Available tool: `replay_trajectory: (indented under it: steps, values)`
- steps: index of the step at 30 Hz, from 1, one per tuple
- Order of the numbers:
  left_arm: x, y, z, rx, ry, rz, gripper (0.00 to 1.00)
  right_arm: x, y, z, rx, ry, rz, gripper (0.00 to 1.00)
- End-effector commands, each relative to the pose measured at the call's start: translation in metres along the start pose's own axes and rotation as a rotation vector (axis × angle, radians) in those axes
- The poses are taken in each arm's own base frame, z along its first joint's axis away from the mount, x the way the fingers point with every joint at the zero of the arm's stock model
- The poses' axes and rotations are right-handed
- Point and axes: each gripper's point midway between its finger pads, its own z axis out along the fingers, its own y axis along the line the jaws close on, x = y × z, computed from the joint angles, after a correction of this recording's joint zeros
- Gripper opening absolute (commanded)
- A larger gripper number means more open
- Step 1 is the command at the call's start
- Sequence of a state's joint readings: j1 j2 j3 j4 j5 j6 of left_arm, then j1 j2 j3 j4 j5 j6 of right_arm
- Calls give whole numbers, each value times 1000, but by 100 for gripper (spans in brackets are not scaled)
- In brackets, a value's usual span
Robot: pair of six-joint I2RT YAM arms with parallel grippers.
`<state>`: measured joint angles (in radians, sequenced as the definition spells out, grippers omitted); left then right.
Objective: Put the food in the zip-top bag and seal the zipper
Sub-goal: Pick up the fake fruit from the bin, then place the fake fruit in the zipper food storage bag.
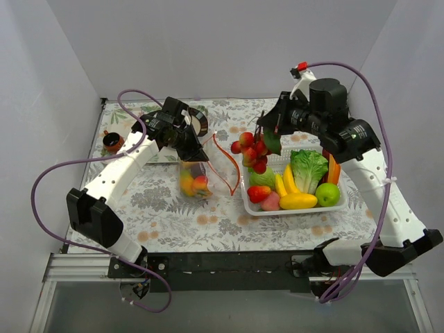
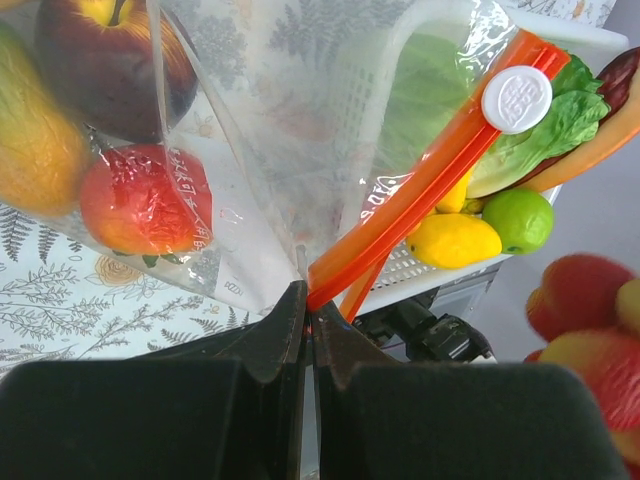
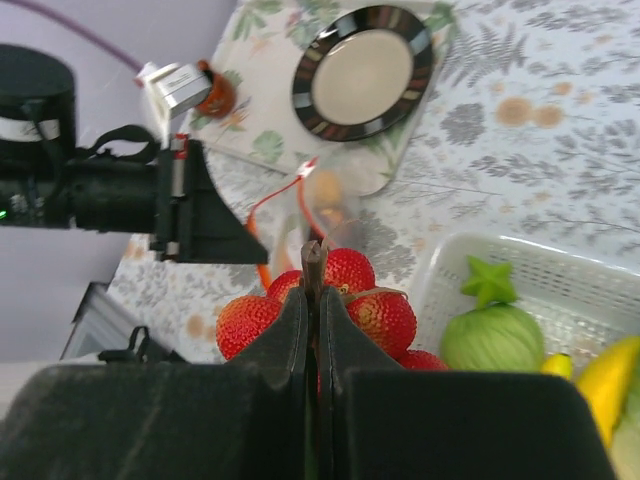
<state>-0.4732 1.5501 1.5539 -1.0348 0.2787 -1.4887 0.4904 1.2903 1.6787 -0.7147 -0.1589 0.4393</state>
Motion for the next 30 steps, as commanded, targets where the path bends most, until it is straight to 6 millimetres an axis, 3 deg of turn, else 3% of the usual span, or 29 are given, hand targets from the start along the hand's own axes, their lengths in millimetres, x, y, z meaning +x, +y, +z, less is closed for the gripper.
replay_trajectory:
  steps: [1,4,11,18,25,30]
  values:
    - [0,-15,-11,47,-8,22,0,-3,52,11,-191,-8,15,1]
    - [1,-17,-13,52,-8,25,0,12,67,26,-251,41,27,1]
    - [6,-19,-22,63,-13,34,0,41,57,70,-260,126,78,1]
    - [9,-22,-32,84,-20,54,0,52,27,105,-129,162,104,1]
    - [13,-23,-38,94,-15,86,0,25,4,102,62,86,92,1]
    - [15,-27,-34,109,5,86,0,22,30,96,26,69,88,1]
